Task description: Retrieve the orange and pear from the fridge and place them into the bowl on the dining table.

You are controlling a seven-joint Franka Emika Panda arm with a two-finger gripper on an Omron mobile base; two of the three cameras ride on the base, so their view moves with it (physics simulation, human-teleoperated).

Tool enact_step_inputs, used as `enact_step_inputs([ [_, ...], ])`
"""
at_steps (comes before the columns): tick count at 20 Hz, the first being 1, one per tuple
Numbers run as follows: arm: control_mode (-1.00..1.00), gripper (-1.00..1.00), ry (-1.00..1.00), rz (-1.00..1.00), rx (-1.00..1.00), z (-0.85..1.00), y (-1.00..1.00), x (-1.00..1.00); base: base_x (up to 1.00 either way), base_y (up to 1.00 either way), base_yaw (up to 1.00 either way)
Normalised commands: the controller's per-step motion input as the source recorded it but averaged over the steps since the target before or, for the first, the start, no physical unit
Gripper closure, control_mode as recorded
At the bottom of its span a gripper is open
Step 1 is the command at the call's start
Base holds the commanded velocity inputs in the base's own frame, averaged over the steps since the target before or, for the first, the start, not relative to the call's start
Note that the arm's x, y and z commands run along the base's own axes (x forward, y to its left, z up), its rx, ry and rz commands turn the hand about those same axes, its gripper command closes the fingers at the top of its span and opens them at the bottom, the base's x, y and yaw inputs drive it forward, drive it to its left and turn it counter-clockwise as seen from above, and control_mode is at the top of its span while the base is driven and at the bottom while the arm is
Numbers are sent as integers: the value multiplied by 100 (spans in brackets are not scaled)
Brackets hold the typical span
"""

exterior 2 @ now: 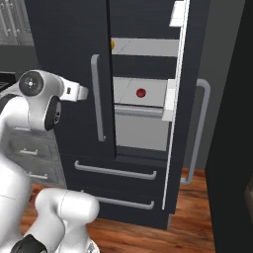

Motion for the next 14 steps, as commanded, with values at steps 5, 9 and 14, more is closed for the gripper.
enact_step_inputs([
  [5, -100, -100, 2, 9, 1, -19, 7, 28, 0, 0, 0],
  [9, -100, -100, -7, 0, 0, -33, -22, 33, 0, 0, 0],
  [14, -100, -100, 0, 0, 0, -33, -21, 64, 0, 0, 0],
])
